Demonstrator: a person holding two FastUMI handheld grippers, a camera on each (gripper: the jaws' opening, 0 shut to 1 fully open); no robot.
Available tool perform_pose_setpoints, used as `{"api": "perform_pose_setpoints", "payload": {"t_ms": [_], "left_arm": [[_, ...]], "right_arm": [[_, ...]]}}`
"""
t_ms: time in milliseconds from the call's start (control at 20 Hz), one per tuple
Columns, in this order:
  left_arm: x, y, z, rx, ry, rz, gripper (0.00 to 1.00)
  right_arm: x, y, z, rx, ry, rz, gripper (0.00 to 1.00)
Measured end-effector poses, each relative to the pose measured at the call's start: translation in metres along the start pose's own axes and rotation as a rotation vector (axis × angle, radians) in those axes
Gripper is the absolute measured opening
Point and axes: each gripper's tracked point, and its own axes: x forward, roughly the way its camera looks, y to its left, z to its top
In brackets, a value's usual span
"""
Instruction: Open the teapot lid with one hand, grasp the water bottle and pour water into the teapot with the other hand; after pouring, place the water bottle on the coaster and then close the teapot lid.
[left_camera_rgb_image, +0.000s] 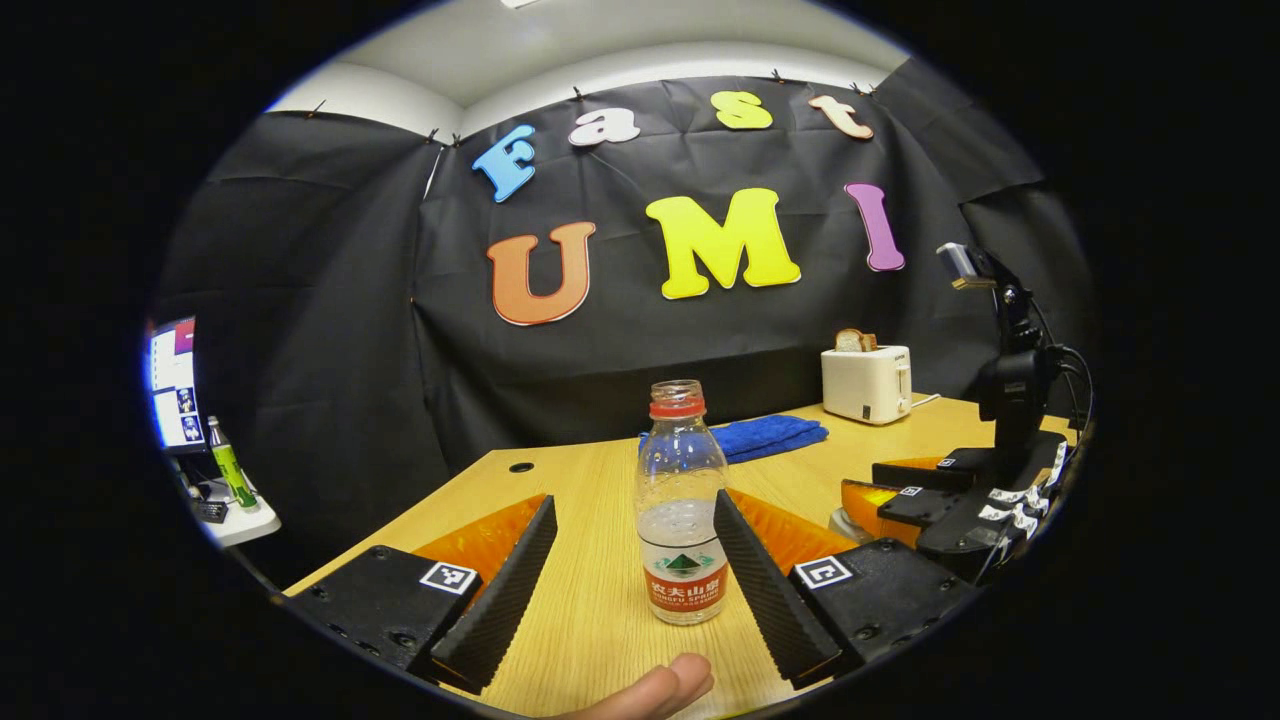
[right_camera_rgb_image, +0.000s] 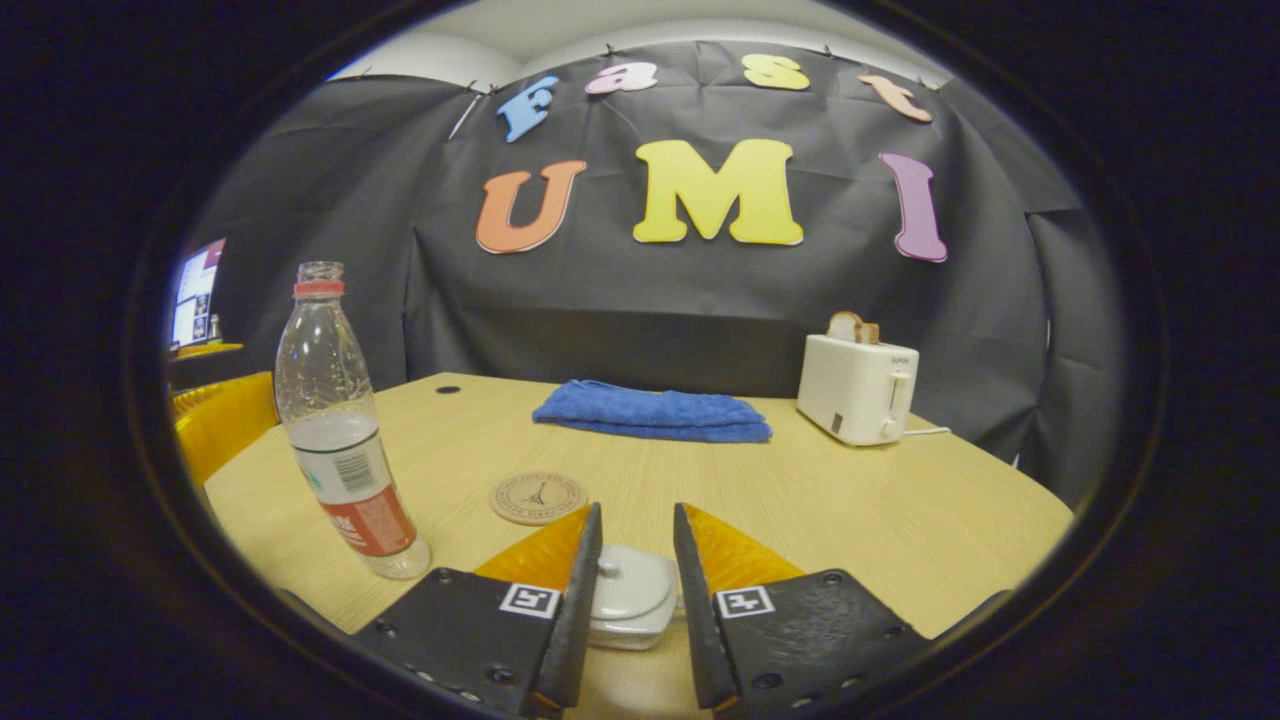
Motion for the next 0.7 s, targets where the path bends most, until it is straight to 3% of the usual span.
{"api": "perform_pose_setpoints", "payload": {"t_ms": [50, 100, 150, 200, 300, 350, 450, 500, 700], "left_arm": [[0.0, -0.002, -0.001, 0.003, -0.002, -0.004, 0.99], [0.0, -0.002, 0.0, 0.005, -0.005, -0.006, 0.99], [0.0, -0.003, -0.001, 0.006, -0.006, -0.007, 0.99], [-0.001, -0.004, -0.001, 0.006, -0.008, -0.009, 0.99], [-0.001, -0.005, -0.004, -0.006, -0.005, -0.014, 0.99], [-0.001, -0.005, -0.005, -0.01, -0.002, -0.014, 0.99], [0.0, -0.005, -0.007, -0.015, 0.004, -0.014, 0.99], [0.0, -0.006, -0.008, -0.02, 0.008, -0.017, 0.99], [-0.001, -0.007, -0.015, -0.04, 0.025, -0.024, 0.99]], "right_arm": [[-0.001, 0.003, 0.0, 0.001, -0.009, 0.007, 0.31], [-0.002, 0.005, -0.002, 0.0, -0.011, 0.01, 0.32], [-0.002, 0.004, -0.002, 0.0, -0.019, 0.011, 0.2], [-0.002, 0.005, -0.001, -0.003, -0.026, 0.021, 0.14], [-0.003, 0.006, -0.002, 0.01, -0.026, 0.03, 0.19], [-0.001, 0.008, -0.003, 0.005, -0.024, 0.032, 0.07], [-0.002, 0.006, -0.003, 0.005, -0.027, 0.031, 0.07], [-0.003, 0.007, -0.003, 0.003, -0.028, 0.031, 0.01], [-0.005, 0.008, 0.005, -0.011, -0.043, 0.03, 0.0]]}}
